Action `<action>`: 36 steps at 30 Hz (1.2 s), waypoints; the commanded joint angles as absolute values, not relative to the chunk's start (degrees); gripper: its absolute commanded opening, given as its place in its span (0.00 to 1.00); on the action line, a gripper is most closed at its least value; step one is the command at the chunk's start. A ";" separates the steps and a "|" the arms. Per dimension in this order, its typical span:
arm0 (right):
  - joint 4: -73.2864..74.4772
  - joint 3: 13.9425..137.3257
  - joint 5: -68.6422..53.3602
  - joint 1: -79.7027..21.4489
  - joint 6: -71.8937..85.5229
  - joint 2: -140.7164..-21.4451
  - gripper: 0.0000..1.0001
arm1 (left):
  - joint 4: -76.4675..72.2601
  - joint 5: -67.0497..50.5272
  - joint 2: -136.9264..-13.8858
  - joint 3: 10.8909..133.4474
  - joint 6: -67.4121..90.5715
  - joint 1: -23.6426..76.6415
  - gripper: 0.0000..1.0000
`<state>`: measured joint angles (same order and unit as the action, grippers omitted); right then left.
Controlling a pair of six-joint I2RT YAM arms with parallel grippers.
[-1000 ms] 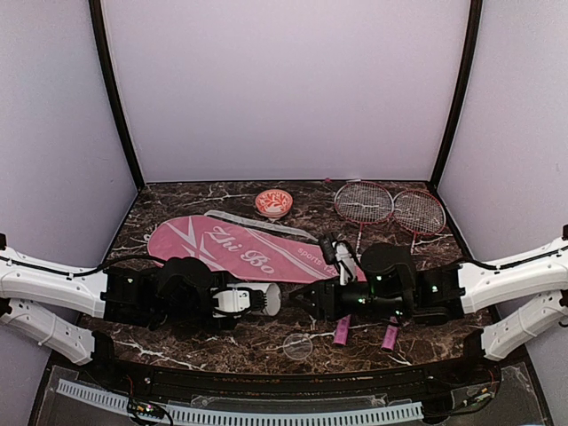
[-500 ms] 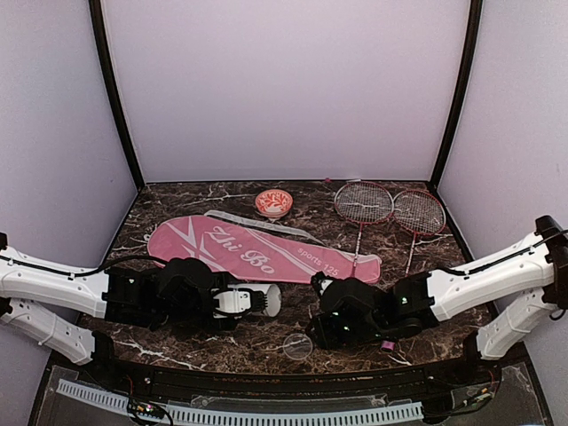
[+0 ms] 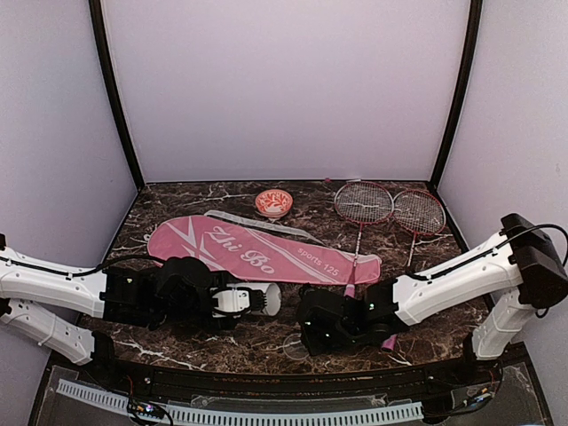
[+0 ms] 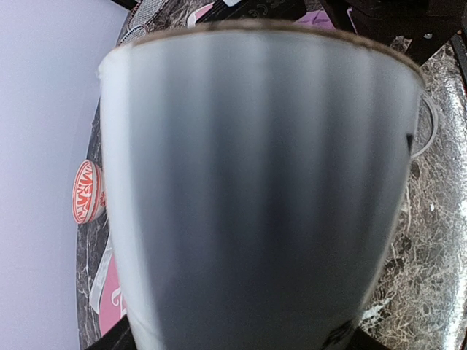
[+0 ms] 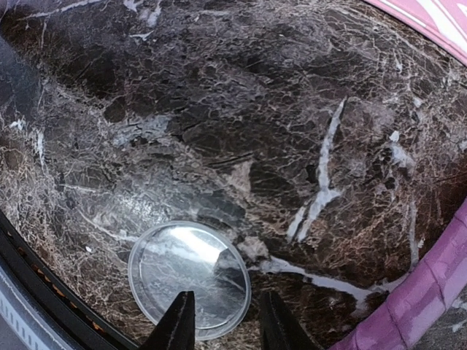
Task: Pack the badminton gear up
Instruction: Place the shuttlecock in the shuttle tube, then pick up the tube cap at the center of the board.
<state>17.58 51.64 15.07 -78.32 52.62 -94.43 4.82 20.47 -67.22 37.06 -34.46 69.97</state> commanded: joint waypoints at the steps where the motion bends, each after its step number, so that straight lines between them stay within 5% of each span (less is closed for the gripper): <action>1: 18.82 53.52 16.14 -78.84 52.89 -95.73 0.29 | 4.12 20.04 -65.19 38.32 -34.11 70.20 0.69; 9: 20.62 54.96 17.43 -78.84 53.12 -98.22 0.28 | 4.20 19.94 -65.43 38.41 -33.99 70.22 0.69; 36: 22.42 56.21 19.69 -78.79 55.19 -99.46 0.00 | 4.12 19.87 -64.88 38.25 -33.93 70.22 0.69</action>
